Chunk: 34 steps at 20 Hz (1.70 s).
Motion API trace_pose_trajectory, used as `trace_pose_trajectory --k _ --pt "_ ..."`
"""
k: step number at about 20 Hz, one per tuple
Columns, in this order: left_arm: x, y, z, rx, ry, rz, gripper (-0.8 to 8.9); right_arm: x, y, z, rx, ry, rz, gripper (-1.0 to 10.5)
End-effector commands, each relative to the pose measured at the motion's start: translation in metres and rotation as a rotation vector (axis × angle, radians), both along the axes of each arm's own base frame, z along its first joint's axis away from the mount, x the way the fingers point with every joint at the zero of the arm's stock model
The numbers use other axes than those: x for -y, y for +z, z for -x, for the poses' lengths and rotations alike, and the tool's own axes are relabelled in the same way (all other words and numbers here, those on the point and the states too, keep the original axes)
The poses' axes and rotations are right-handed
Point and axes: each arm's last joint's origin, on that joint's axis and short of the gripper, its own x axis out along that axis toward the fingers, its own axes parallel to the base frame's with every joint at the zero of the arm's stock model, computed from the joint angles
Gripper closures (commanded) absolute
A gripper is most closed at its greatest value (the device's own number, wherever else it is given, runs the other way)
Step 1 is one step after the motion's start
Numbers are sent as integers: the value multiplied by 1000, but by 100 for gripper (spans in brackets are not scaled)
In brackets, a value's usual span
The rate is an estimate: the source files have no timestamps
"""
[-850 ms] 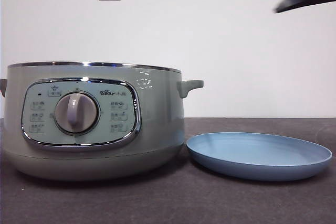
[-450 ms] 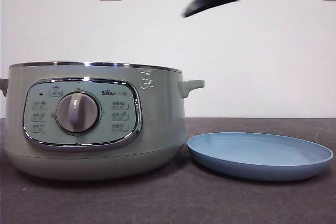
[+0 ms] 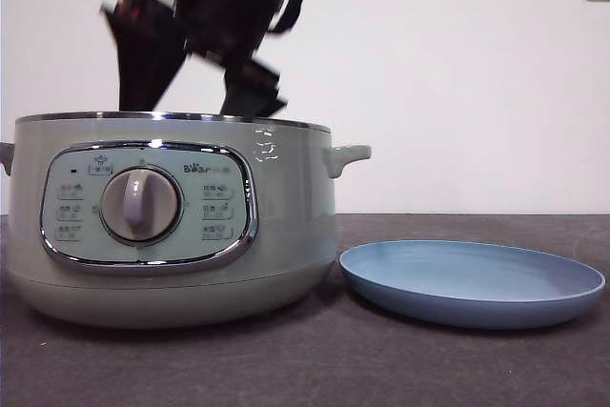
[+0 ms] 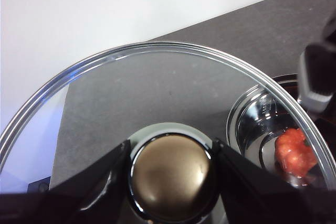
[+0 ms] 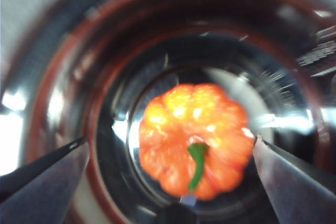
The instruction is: Take the pumpkin out from the steamer,put the pumpkin in the blue plate,close the lid
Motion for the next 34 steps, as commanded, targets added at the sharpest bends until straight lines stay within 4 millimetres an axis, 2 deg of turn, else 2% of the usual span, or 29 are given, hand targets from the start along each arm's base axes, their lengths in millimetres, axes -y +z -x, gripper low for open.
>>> trace_pose_trajectory --k 1,3,4,5,7,12,15,18,21,23,26,29,32,34 --pt "-2 6 3 52 5 16 821 -8 -21 -3 13 25 53 317" --pt "-2 6 3 51 5 15 821 -11 -30 -5 12 25 69 324" --pt "-2 6 3 50 5 15 821 -12 -30 -6 21 20 61 411" --pt "-2 6 3 51 5 15 821 -13 -30 -7 32 19 52 570" --pt "-2 6 3 50 5 15 821 -12 -30 -7 29 22 57 975" --pt "-1 6 2 45 4 12 821 -13 -24 -6 43 24 34 956" --pt "0 7 0 55 2 19 821 3 11 1 71 9 6 956" --pt "7 6 -13 36 2 8 821 44 67 10 117 -47 -42 956" --pt "15 4 -28 12 -5 -2 821 104 118 21 139 -168 -74 956" --pt "21 2 -37 -8 -43 9 821 148 139 25 110 -293 -64 957" --pt "25 2 -45 -3 -52 13 821 192 143 28 5 -462 -6 958" --pt "28 3 -48 6 -105 46 821 215 137 32 -27 -593 5 958" --pt "29 3 -49 4 -119 52 821 224 113 42 5 -701 60 958" --pt "30 4 -49 9 -120 55 821 228 92 50 19 -736 37 958"
